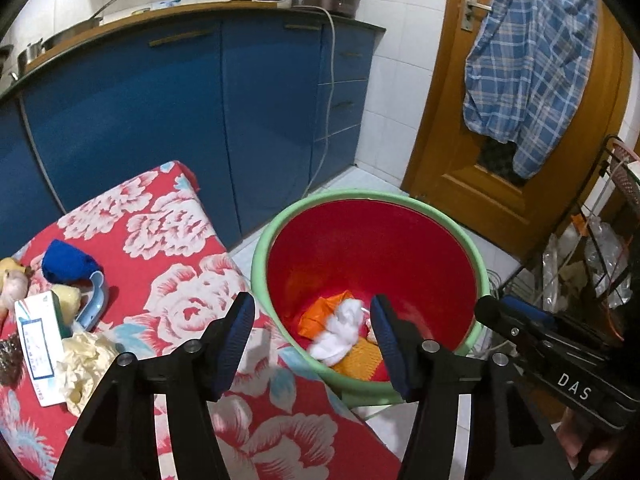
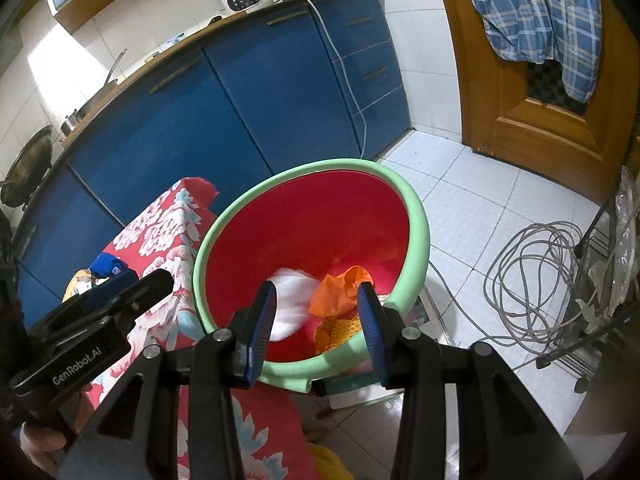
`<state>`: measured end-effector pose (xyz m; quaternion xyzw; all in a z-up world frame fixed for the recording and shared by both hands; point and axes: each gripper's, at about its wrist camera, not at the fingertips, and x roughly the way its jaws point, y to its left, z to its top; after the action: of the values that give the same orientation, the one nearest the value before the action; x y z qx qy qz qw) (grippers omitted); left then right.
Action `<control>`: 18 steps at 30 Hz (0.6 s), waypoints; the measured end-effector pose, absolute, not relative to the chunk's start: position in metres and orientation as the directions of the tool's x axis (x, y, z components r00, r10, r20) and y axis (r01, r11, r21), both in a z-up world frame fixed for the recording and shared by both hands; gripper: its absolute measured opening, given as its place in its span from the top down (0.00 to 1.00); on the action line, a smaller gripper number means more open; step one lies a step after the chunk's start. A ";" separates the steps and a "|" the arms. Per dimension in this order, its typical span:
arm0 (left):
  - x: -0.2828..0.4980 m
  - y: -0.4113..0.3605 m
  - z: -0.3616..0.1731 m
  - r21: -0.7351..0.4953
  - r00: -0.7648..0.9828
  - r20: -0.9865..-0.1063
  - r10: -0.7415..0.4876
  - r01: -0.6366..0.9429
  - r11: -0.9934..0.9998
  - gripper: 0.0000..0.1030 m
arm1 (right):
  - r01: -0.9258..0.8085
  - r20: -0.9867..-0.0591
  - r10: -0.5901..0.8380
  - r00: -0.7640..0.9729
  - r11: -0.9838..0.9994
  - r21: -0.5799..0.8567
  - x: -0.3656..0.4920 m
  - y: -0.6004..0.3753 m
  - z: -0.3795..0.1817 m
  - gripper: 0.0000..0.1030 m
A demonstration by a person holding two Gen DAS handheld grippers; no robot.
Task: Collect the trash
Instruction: 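Carry the sock and crumpled paper over the red bucket and open both tools, then grasp the steel wool scrubber with the left tool while the right tool grasps crumpled paper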
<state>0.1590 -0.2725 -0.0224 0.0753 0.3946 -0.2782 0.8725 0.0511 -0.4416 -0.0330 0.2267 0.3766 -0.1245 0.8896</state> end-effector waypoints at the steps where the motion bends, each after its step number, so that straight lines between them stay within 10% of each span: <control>1: 0.160 -0.271 -0.022 -0.090 0.534 -0.730 -0.425 0.541 0.836 0.40 | 0.390 -0.725 -0.049 0.687 0.867 0.310 0.051 -0.441 -0.033 0.57; 18: 0.160 -0.221 -0.005 -0.119 0.582 -0.711 -0.394 0.452 0.884 0.40 | 0.334 -0.708 -0.012 0.706 0.887 0.318 0.056 -0.412 -0.019 0.55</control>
<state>0.1597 -0.2206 -0.0049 0.0373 0.3902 -0.2378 0.8887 0.0560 -0.4124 -0.0188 0.2167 0.3710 -0.0965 0.8978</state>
